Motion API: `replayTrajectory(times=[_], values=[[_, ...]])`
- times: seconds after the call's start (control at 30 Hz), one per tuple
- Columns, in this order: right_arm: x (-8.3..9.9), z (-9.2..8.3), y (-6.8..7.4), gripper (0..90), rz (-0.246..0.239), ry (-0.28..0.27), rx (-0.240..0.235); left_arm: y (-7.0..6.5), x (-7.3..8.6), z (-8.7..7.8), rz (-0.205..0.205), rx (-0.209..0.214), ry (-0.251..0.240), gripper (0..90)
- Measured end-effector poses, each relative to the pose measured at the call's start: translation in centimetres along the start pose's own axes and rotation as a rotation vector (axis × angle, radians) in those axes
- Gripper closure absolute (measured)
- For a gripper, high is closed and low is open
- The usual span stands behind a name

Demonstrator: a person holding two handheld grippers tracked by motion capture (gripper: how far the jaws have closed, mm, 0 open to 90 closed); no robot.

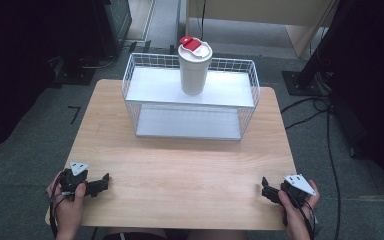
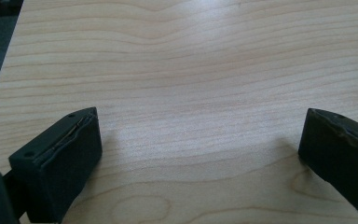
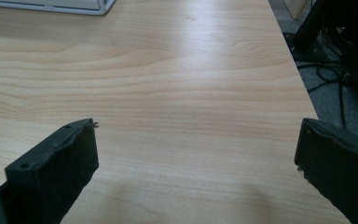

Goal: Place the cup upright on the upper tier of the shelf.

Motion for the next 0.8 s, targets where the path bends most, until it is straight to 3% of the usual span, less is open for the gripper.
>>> replayTrajectory(times=[0.13, 0.17, 0.2, 0.27, 0.4, 0.53, 0.8], values=[[0.4, 0.0, -0.4, 0.0, -0.006, 0.047, 0.008, 0.0, 0.0, 0.0, 0.000, 0.000, 0.000, 0.0], [0.7, 0.1, -0.5, 0.0, -0.039, 0.096, 0.009, 0.0, 0.0, 0.0, 0.000, 0.000, 0.000, 0.0], [0.7, 0.1, -0.5, 0.0, -0.039, 0.096, 0.009, 0.0, 0.0, 0.0, 0.000, 0.000, 0.000, 0.0], [1.1, 0.2, -0.6, 0.0, -0.066, 0.146, 0.006, 0.0, 0.0, 0.0, -0.001, 0.000, 0.000, 0.0], [1.4, 0.1, -0.9, 0.0, -0.030, 0.178, -0.047, 0.0, 0.0, 0.0, 0.000, 0.000, -0.001, 0.0], [1.5, 0.0, -0.9, 0.0, -0.036, 0.182, -0.069, 0.0, 0.0, 0.0, 0.000, 0.000, -0.001, 0.0], [1.4, 0.0, -0.8, 0.0, -0.034, 0.185, -0.069, 0.0, 0.0, 0.0, -0.001, 0.000, -0.002, 0.0]])
Point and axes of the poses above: each handheld gripper's, and its own axes: z roughly forward along the jaws, x roughly out of its underside, y roughly to its left, the point moved 4 cm from there along z, roughly forward along the jaws, and after that the axes turned 7 degrees about x, right-handed, at the moved point
